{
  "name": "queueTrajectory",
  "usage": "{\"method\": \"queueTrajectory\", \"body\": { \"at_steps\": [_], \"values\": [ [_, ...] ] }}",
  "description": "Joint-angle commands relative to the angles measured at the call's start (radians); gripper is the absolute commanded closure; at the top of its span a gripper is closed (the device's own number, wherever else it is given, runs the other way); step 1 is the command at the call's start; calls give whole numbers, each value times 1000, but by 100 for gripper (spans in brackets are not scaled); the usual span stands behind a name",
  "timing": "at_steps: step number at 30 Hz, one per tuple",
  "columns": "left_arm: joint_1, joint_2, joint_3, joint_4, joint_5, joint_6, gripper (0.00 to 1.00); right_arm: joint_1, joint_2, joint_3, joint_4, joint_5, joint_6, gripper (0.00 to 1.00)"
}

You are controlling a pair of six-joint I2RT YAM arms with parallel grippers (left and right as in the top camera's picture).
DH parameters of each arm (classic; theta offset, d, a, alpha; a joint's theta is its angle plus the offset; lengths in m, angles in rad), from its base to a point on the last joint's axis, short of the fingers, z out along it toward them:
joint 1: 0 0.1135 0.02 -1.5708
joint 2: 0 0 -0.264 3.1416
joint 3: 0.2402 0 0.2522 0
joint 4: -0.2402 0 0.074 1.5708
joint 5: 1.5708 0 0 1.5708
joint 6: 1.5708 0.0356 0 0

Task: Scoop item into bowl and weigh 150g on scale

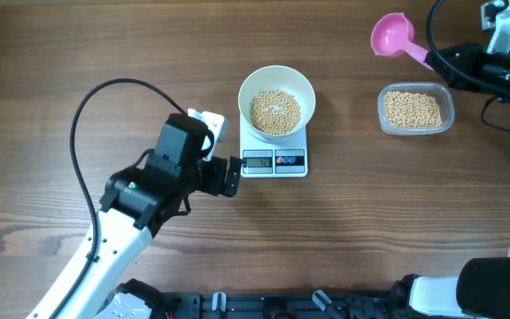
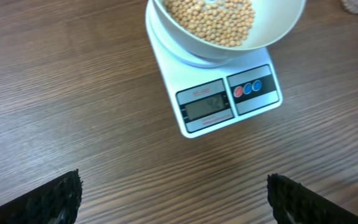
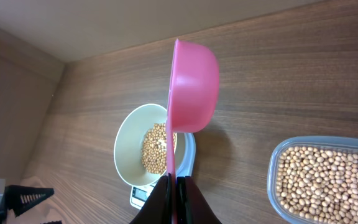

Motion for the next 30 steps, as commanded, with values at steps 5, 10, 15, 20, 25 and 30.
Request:
{"method": "queueTrajectory", "body": {
  "at_steps": [5, 10, 15, 20, 25, 30],
  "values": [
    [-4, 0, 4, 18, 92, 13, 0, -2, -15, 19, 2, 3, -15, 96],
    [-4, 0, 4, 18, 116, 21, 0, -2, -15, 19, 1, 3, -14, 96],
    [-3, 0, 4, 18, 116, 28, 0, -2, -15, 19, -1, 3, -14, 96],
    [-3, 0, 4, 18, 113, 28, 0, -2, -15, 19, -11, 99, -15, 96],
    [-4, 0, 4, 18, 113, 28, 0, -2, -15, 19, -38, 346, -11, 96],
    [-3, 0, 4, 18, 113, 28, 0, -2, -14, 18, -79, 654, -11, 96]
  ]
}}
